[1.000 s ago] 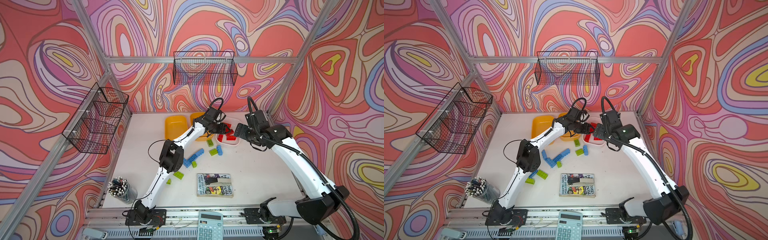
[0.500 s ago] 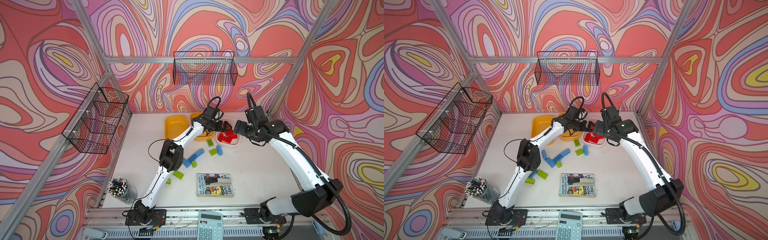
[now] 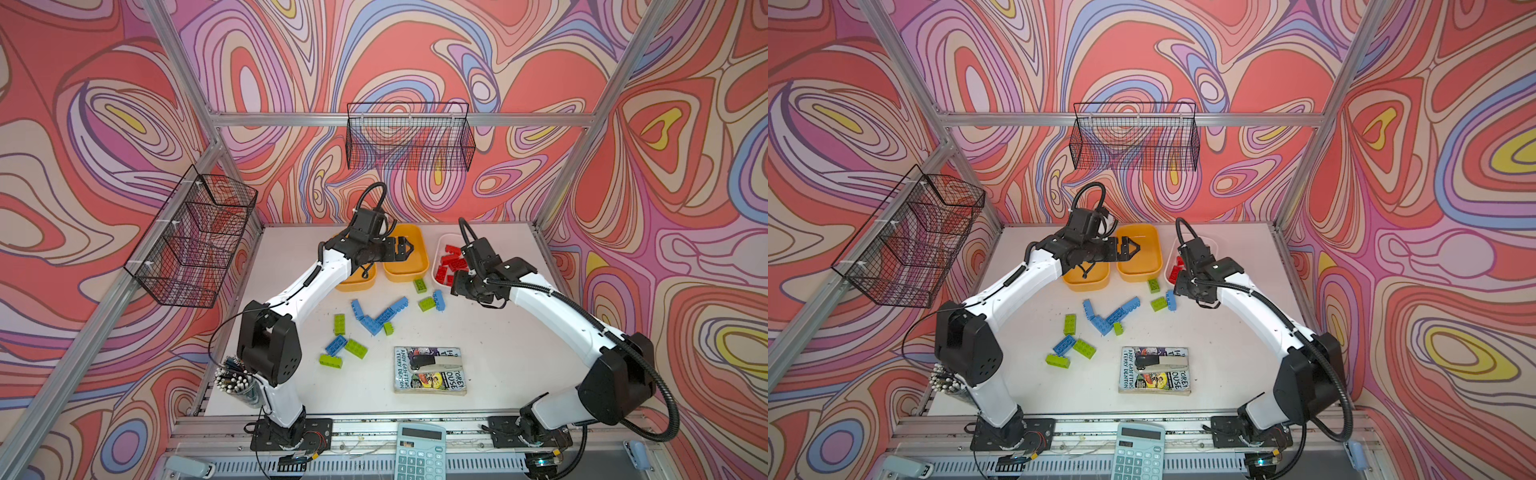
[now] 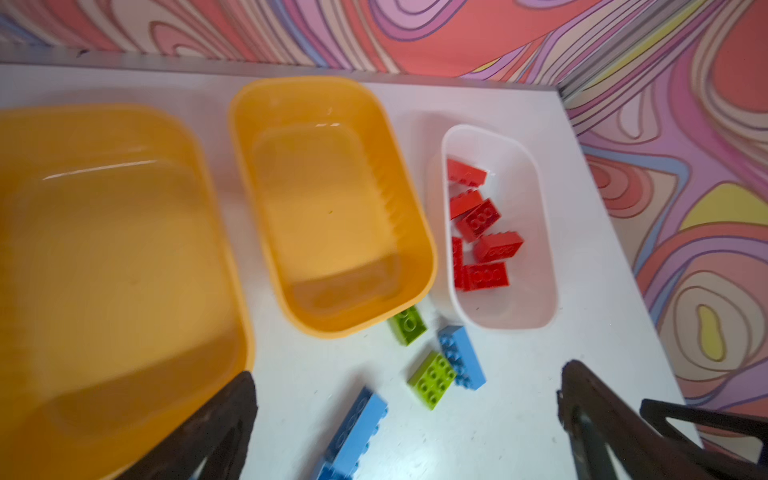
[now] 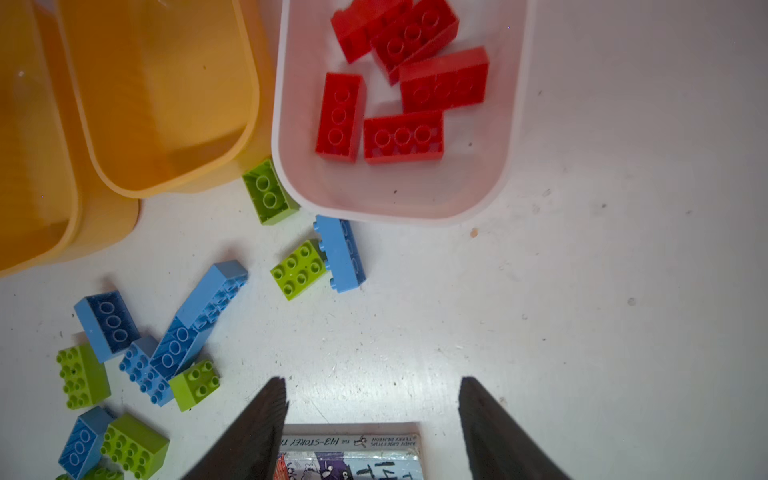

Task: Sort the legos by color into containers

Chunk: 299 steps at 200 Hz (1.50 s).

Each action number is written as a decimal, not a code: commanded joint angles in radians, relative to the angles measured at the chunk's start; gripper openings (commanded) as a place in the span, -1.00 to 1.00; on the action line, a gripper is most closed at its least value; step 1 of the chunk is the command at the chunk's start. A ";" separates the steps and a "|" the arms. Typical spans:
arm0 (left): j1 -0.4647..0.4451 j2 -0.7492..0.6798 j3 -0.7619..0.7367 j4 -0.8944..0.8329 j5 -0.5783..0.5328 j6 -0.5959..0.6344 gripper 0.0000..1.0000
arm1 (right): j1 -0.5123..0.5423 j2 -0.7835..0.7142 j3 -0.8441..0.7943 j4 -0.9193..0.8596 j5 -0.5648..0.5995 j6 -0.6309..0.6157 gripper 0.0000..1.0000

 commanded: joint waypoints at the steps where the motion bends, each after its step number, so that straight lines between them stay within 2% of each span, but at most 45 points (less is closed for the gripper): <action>1: -0.014 -0.104 -0.102 -0.082 -0.138 0.081 1.00 | 0.017 0.035 -0.049 0.122 -0.044 0.038 0.34; 21: -0.012 -0.194 -0.188 -0.123 -0.199 0.093 1.00 | 0.022 0.082 -0.061 0.165 -0.041 0.025 0.30; 52: 0.007 -0.323 -0.317 -0.127 -0.210 0.049 1.00 | 0.022 0.171 -0.034 0.192 -0.025 -0.026 0.23; 96: 0.119 -0.461 -0.446 -0.071 -0.073 -0.036 1.00 | 0.022 0.295 0.024 0.223 -0.023 -0.054 0.13; 123: 0.188 -0.479 -0.452 -0.087 -0.041 -0.052 1.00 | 0.019 0.353 0.054 0.228 -0.031 -0.069 0.09; 167: 0.190 -0.528 -0.489 -0.033 -0.102 -0.003 1.00 | 0.008 0.395 0.077 0.237 -0.020 -0.066 0.02; 223: 0.190 -0.514 -0.486 0.021 -0.075 -0.015 1.00 | -0.025 0.441 0.099 0.233 -0.022 -0.087 -0.16; 266: 0.189 -0.475 -0.463 0.025 -0.023 -0.025 1.00 | -0.031 0.469 0.104 0.244 -0.051 -0.101 -0.18; 280: 0.190 -0.463 -0.462 0.042 -0.001 -0.034 1.00 | -0.032 0.477 0.105 0.244 -0.059 -0.100 -0.33; 299: 0.190 -0.442 -0.455 0.068 0.042 -0.050 1.00 | -0.031 0.471 0.102 0.230 -0.068 -0.104 -0.62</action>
